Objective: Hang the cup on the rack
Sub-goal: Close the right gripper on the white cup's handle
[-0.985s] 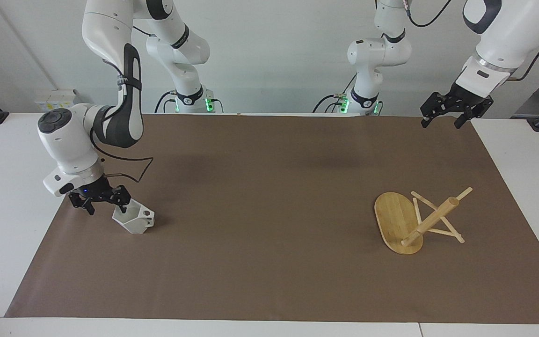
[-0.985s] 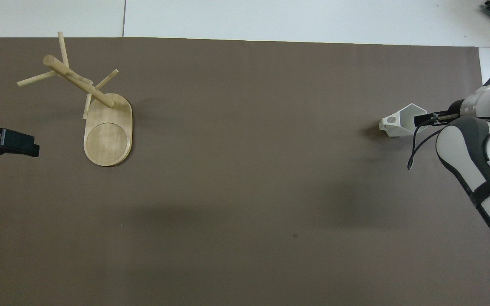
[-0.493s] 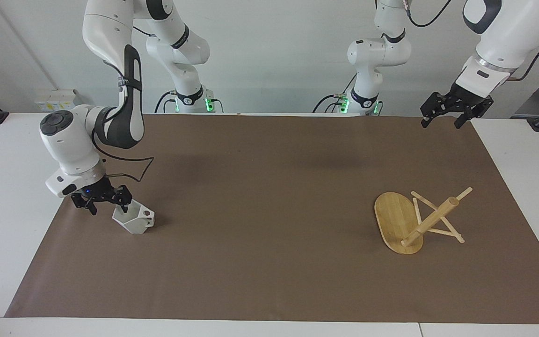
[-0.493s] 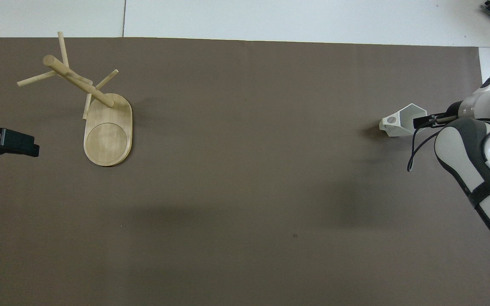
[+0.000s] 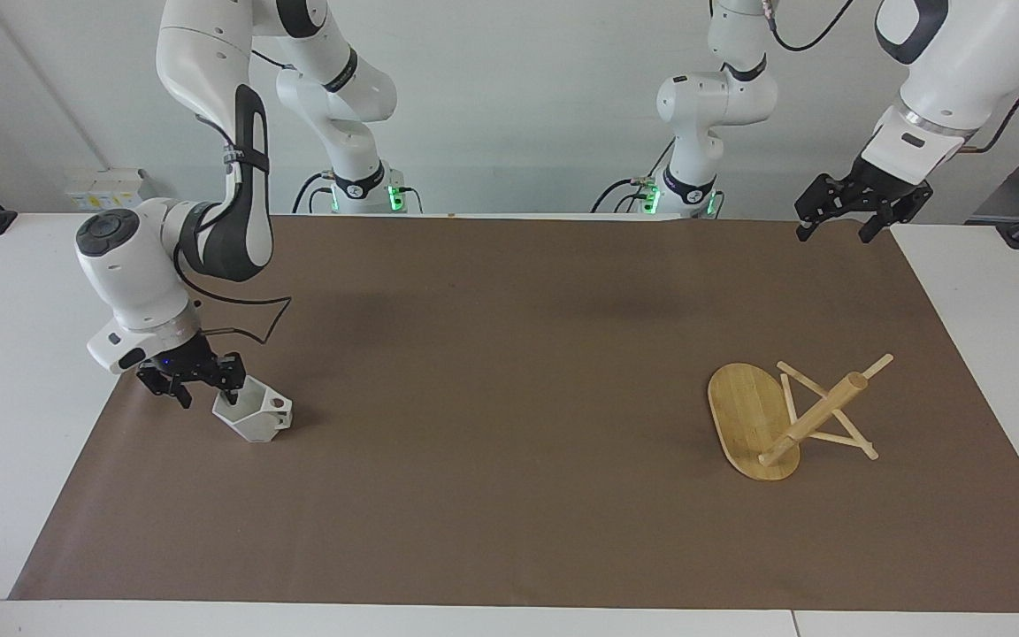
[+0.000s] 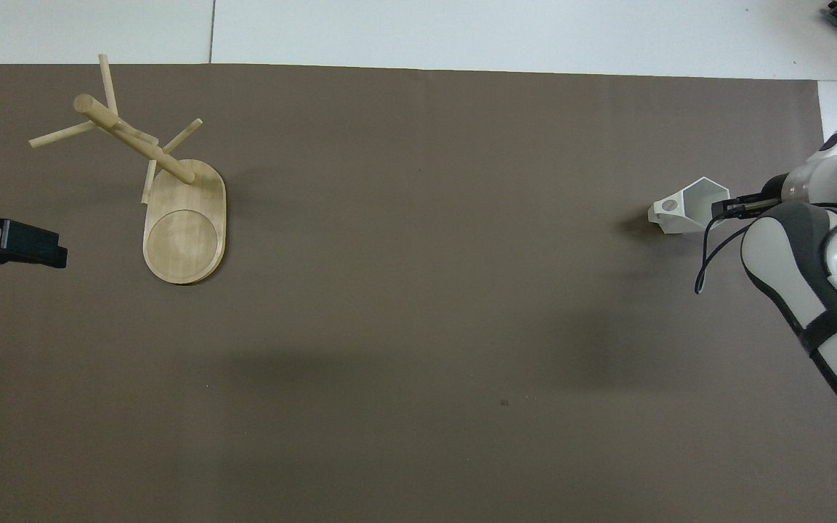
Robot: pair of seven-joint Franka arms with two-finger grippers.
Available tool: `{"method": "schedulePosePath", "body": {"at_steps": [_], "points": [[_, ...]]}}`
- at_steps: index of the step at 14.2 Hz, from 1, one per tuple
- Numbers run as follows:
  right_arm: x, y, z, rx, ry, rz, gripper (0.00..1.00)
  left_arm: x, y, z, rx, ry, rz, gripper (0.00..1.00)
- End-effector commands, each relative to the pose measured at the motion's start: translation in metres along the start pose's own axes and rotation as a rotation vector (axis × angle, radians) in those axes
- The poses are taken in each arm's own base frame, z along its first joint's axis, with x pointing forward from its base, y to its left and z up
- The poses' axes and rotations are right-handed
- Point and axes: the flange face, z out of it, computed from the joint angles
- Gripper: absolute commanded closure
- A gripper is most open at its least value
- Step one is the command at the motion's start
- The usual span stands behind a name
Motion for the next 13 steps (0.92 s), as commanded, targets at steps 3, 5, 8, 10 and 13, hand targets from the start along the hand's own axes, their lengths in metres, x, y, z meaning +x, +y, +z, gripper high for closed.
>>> {"method": "schedulePosePath", "body": {"at_steps": [3,5,8,10,13], "points": [[-0.0021,-0.0006,0.0026,0.003,0.013,-0.010,0.72,-0.0064,-0.0023,-0.0027,0.020,-0.008,0.008,0.00],[-0.0019,-0.0017,0.0027,0.004,0.012,-0.011,0.81,-0.0064,-0.0040,-0.0028,0.020,-0.008,0.005,0.00],[-0.0021,-0.0017,0.0028,0.004,0.011,-0.012,0.93,-0.0064,-0.0029,-0.0027,0.019,-0.008,0.008,0.00],[-0.0016,-0.0016,0.0022,0.004,0.012,-0.012,1.00,-0.0062,-0.0031,-0.0029,0.020,-0.007,0.007,0.00],[-0.0005,-0.0012,0.0001,0.006,0.008,-0.012,1.00,-0.0064,-0.0023,-0.0027,0.020,-0.008,0.008,0.00]]}}
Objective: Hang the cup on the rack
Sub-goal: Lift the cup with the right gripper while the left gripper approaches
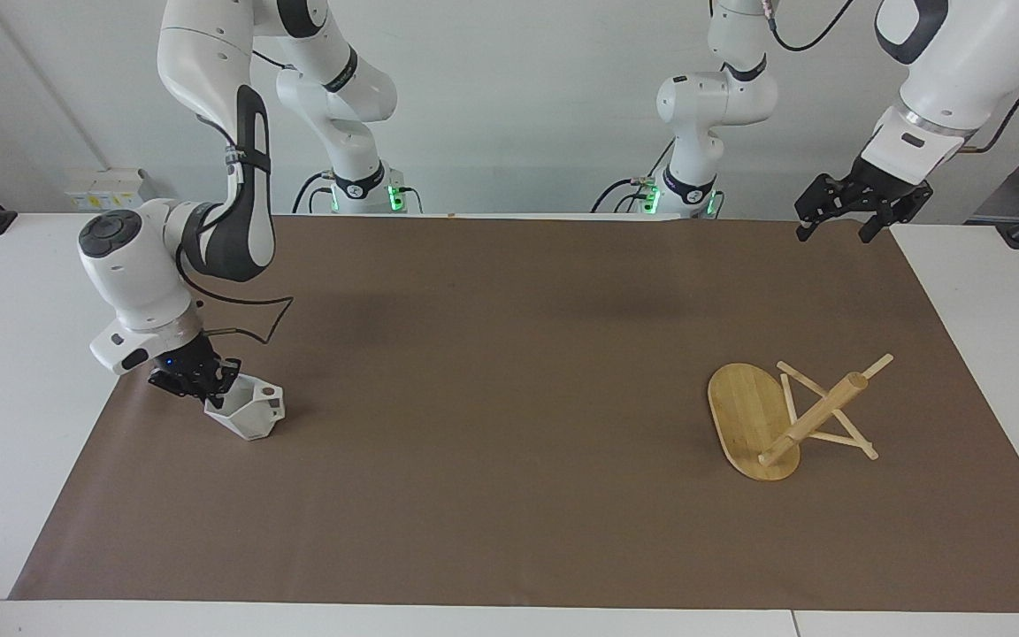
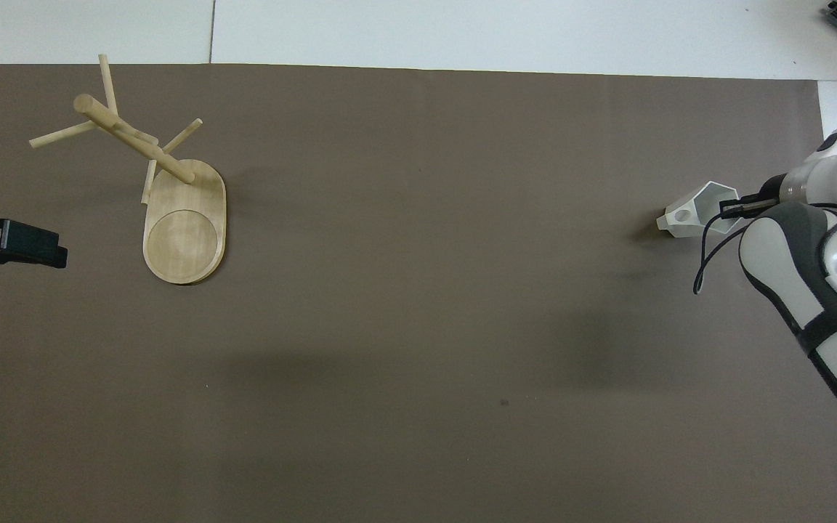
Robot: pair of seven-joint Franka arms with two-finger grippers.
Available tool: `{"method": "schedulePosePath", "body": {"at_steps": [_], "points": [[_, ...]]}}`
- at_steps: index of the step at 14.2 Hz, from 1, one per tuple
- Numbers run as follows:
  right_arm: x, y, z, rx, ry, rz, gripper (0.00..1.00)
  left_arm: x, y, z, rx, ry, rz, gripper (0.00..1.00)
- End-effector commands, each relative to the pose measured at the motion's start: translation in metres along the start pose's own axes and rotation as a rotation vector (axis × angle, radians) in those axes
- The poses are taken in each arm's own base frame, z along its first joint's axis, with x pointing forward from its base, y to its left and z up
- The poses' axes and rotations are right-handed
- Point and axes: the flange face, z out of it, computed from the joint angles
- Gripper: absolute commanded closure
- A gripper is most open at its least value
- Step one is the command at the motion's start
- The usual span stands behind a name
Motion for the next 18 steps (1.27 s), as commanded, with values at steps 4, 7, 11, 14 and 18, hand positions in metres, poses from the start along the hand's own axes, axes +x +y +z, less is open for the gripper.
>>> {"method": "schedulePosePath", "body": {"at_steps": [4,7,11,14,18], "points": [[0.006,-0.008,-0.013,0.032,-0.017,-0.017,1.00,-0.006,-0.002,-0.003,0.020,-0.008,0.008,0.00],[0.018,-0.027,-0.042,0.091,0.001,-0.010,1.00,-0.006,-0.003,-0.003,0.020,-0.007,0.006,0.00],[0.029,-0.050,-0.067,0.283,0.031,0.079,1.00,-0.006,-0.003,-0.003,0.019,-0.008,0.006,0.00],[0.032,-0.074,-0.078,0.343,0.039,0.070,1.00,-0.009,-0.006,-0.001,0.018,-0.028,-0.003,0.00],[0.034,-0.113,-0.096,0.483,0.040,0.079,1.00,-0.023,-0.007,0.002,0.018,-0.116,-0.019,0.00]]}}
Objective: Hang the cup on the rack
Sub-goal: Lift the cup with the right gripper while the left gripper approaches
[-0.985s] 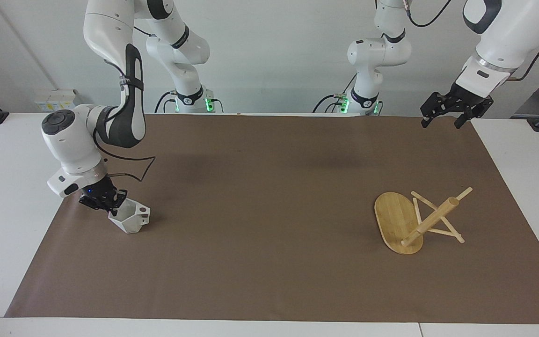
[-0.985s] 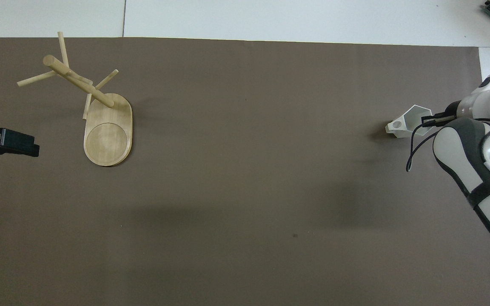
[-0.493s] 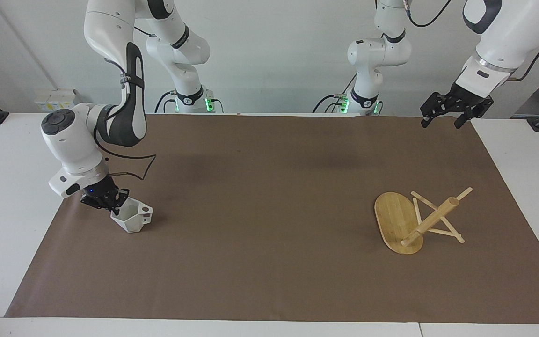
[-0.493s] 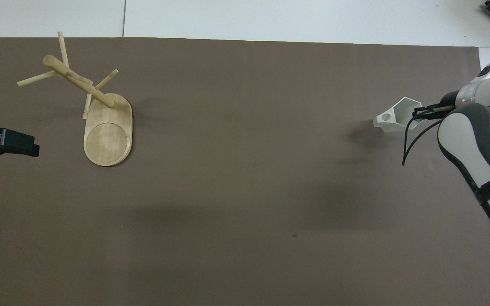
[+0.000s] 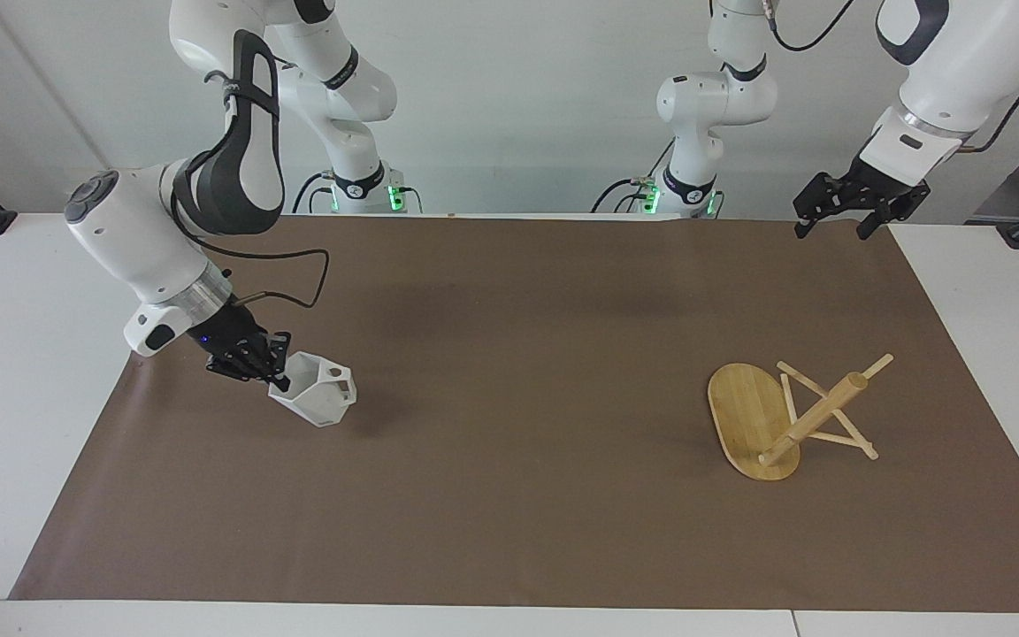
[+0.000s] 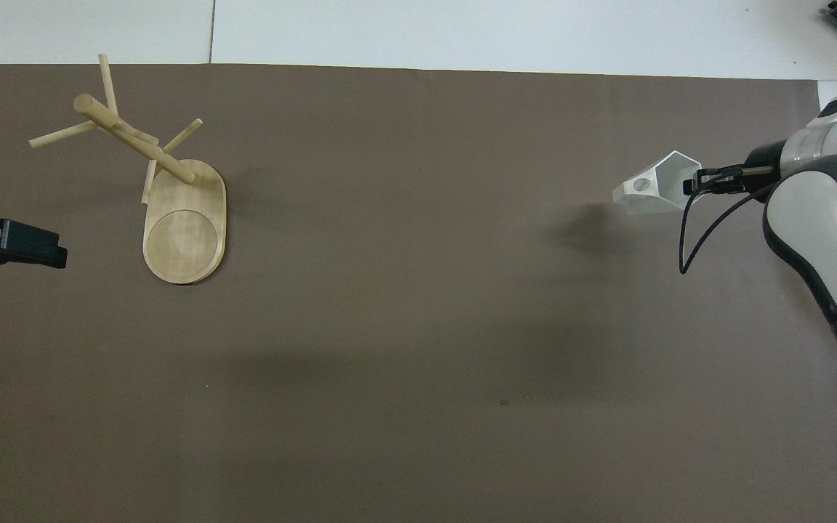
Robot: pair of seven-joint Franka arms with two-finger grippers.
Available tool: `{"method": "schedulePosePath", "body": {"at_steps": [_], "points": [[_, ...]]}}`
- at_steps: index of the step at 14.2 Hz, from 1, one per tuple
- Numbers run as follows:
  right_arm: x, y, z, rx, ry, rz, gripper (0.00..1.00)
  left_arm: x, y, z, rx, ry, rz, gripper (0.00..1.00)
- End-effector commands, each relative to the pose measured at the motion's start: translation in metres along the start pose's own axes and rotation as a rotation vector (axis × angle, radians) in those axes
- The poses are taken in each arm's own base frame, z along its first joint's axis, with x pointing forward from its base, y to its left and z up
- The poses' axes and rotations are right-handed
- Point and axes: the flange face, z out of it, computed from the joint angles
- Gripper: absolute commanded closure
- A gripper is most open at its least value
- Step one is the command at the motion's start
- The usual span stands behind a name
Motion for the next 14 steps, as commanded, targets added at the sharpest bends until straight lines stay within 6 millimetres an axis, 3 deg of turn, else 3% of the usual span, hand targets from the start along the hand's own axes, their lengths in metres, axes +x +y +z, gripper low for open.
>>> {"method": "schedulePosePath", "body": {"at_steps": [1,3,9,11,14], "points": [[-0.002,-0.033,-0.010,0.074,-0.006,-0.029,1.00,-0.020,-0.006,-0.001,0.022,-0.079,-0.090,0.00],[-0.002,-0.059,-0.010,0.102,-0.006,-0.033,1.00,-0.030,0.000,-0.005,0.024,-0.101,-0.284,0.00],[0.002,-0.165,-0.020,0.200,-0.001,0.035,1.00,-0.060,0.044,0.010,-0.057,-0.307,-0.753,0.00],[0.001,-0.184,-0.021,0.271,-0.001,0.088,1.00,-0.068,0.066,0.018,-0.078,-0.348,-0.883,0.00],[-0.005,-0.221,-0.023,0.312,-0.008,0.046,1.00,-0.071,0.080,0.031,-0.218,-0.402,-1.120,0.00]]}}
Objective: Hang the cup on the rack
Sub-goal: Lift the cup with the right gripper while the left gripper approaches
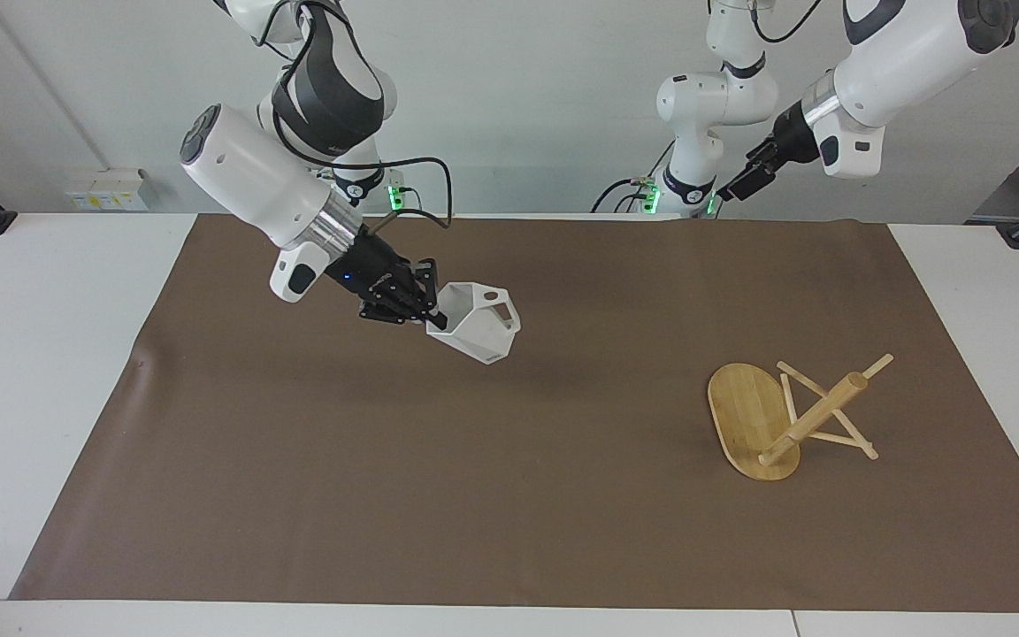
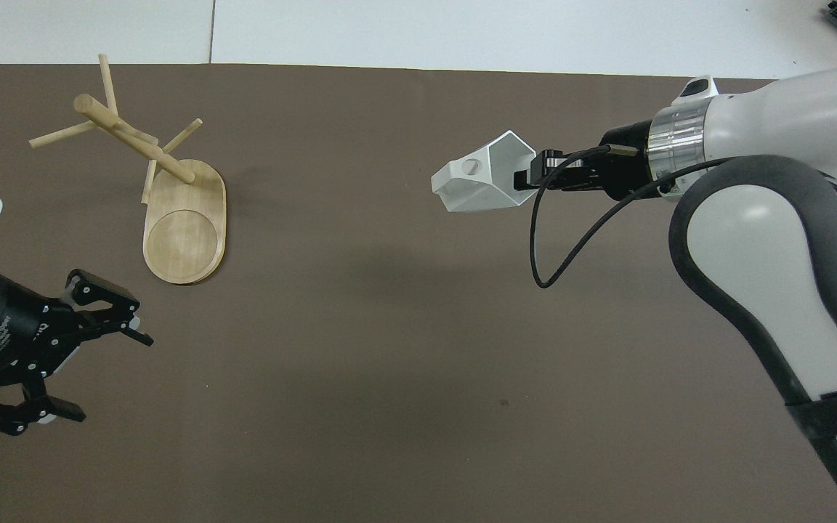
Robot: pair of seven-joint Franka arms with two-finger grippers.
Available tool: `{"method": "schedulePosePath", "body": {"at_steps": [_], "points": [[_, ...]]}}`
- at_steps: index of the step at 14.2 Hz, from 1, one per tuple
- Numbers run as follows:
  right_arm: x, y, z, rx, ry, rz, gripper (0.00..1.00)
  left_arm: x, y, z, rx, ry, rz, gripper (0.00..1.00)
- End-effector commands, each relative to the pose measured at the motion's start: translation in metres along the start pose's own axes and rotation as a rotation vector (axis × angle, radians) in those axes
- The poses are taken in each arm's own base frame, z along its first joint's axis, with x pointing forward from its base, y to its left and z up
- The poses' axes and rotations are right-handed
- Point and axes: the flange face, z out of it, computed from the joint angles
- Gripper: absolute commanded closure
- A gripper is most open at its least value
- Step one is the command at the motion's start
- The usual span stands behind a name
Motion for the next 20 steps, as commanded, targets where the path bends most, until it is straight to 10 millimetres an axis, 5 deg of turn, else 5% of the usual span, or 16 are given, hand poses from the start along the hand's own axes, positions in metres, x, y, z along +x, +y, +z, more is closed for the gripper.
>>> {"method": "schedulePosePath", "body": {"at_steps": [1,5,10,14,20], "points": [[-0.005,-0.030,0.002,0.046,-0.004,-0.012,1.00,-0.005,-0.003,0.016,-0.153,-0.088,-0.215,0.00],[-0.018,-0.072,0.020,0.119,-0.021,0.051,1.00,0.001,0.010,0.022,-0.405,-0.253,-0.506,0.00],[-0.036,-0.120,0.042,0.151,-0.007,0.115,1.00,0.011,0.003,0.058,-0.627,-0.468,-0.649,0.00],[-0.045,-0.134,0.051,0.154,-0.028,0.115,1.00,-0.004,0.024,0.067,-0.686,-0.541,-0.648,0.00],[-0.060,-0.151,0.064,0.150,-0.064,0.076,1.00,0.015,0.040,0.081,-0.727,-0.567,-0.636,0.00]]}}
